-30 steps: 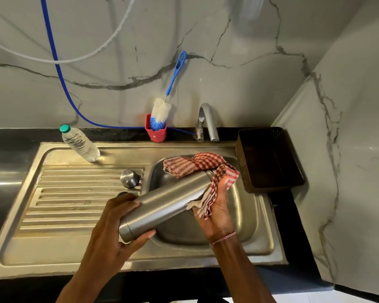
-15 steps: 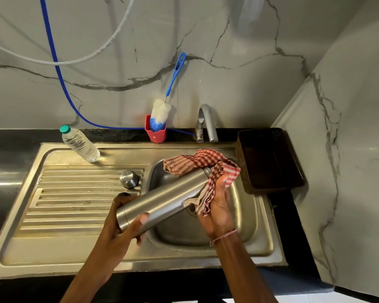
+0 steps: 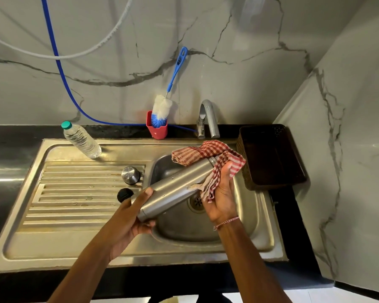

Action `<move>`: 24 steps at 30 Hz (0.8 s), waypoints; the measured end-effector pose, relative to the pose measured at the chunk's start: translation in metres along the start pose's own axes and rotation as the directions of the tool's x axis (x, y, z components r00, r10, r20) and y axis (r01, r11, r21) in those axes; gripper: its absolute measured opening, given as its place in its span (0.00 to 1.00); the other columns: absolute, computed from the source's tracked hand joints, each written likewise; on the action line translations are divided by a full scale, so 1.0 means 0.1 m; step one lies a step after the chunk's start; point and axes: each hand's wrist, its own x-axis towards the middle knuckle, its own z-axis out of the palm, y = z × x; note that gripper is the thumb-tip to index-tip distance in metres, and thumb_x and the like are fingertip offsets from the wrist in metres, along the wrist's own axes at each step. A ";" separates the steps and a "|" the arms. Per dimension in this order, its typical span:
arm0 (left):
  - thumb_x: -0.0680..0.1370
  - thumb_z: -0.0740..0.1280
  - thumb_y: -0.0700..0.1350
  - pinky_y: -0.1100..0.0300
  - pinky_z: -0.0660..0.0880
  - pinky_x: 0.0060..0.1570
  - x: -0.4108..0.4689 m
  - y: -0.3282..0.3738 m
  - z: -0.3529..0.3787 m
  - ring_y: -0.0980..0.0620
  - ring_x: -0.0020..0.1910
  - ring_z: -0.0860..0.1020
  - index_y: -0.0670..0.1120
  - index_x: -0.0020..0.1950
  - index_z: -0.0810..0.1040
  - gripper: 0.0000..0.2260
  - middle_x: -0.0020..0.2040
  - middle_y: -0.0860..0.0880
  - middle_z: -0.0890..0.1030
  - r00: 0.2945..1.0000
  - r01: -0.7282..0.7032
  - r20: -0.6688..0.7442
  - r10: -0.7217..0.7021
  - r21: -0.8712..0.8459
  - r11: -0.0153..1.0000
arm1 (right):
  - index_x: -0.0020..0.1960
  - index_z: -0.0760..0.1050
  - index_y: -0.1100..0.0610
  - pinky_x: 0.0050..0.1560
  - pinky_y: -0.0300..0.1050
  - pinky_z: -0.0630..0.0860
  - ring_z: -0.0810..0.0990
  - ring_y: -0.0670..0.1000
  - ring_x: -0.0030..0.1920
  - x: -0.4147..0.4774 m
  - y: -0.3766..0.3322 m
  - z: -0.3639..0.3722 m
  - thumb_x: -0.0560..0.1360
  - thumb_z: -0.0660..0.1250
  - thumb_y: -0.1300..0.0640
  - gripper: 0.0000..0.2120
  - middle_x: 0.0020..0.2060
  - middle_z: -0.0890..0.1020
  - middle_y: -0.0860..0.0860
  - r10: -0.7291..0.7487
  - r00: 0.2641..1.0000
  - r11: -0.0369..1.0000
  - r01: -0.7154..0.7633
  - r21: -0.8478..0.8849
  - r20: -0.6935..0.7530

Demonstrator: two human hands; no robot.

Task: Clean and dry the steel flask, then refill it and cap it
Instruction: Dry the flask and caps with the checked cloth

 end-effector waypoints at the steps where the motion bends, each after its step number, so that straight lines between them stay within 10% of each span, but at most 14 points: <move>1: 0.59 0.82 0.67 0.59 0.78 0.27 0.03 0.01 0.02 0.45 0.34 0.78 0.49 0.57 0.85 0.33 0.48 0.41 0.83 0.999 -0.035 -0.018 0.035 0.006 0.999 | 0.58 0.81 0.50 0.52 0.59 0.78 0.82 0.52 0.50 0.00 -0.01 0.02 0.65 0.77 0.38 0.26 0.51 0.82 0.51 0.001 1.000 1.000 -0.001 0.007 -0.005; 8: 0.67 0.80 0.56 0.62 0.80 0.43 0.18 -0.14 -0.02 0.53 0.52 0.81 0.63 0.64 0.71 0.29 0.58 0.59 0.79 0.859 -0.453 0.029 0.512 0.511 0.731 | 0.73 0.71 0.54 0.47 0.48 0.83 0.76 0.57 0.67 -0.05 0.00 0.05 0.72 0.69 0.40 0.33 0.68 0.78 0.57 0.017 0.988 0.999 -0.012 0.031 -0.151; 13: 0.69 0.82 0.50 0.70 0.73 0.58 0.26 -0.24 0.05 0.60 0.64 0.74 0.61 0.70 0.66 0.36 0.65 0.62 0.73 0.675 -0.566 0.099 0.731 0.705 0.428 | 0.72 0.72 0.55 0.51 0.44 0.82 0.83 0.49 0.51 -0.07 0.06 0.11 0.70 0.69 0.38 0.36 0.54 0.83 0.53 0.019 0.991 1.000 -0.016 0.022 -0.133; 17: 0.70 0.78 0.59 0.57 0.79 0.59 0.23 -0.17 0.04 0.55 0.65 0.77 0.54 0.71 0.69 0.33 0.63 0.58 0.77 0.825 -0.537 0.046 0.563 0.373 0.757 | 0.72 0.72 0.53 0.51 0.45 0.83 0.84 0.51 0.50 -0.06 0.04 0.17 0.62 0.75 0.33 0.44 0.52 0.84 0.52 0.002 0.997 1.000 -0.002 0.006 -0.080; 19: 0.67 0.78 0.67 0.52 0.82 0.55 0.20 -0.10 0.06 0.48 0.63 0.79 0.49 0.71 0.71 0.39 0.64 0.49 0.80 0.954 -0.299 -0.011 0.300 0.040 0.953 | 0.74 0.71 0.54 0.58 0.49 0.81 0.82 0.56 0.61 -0.03 0.01 0.18 0.62 0.76 0.32 0.46 0.62 0.81 0.56 -0.016 1.000 1.000 0.016 0.012 -0.020; 24: 0.76 0.68 0.58 0.47 0.85 0.45 0.10 0.12 0.22 0.38 0.51 0.85 0.43 0.65 0.80 0.24 0.57 0.37 0.85 0.997 0.069 0.046 -0.069 -0.011 0.998 | 0.78 0.64 0.58 0.71 0.61 0.70 0.72 0.61 0.72 -0.02 0.02 0.14 0.67 0.76 0.37 0.47 0.71 0.73 0.61 0.005 0.994 1.000 -0.008 0.022 0.113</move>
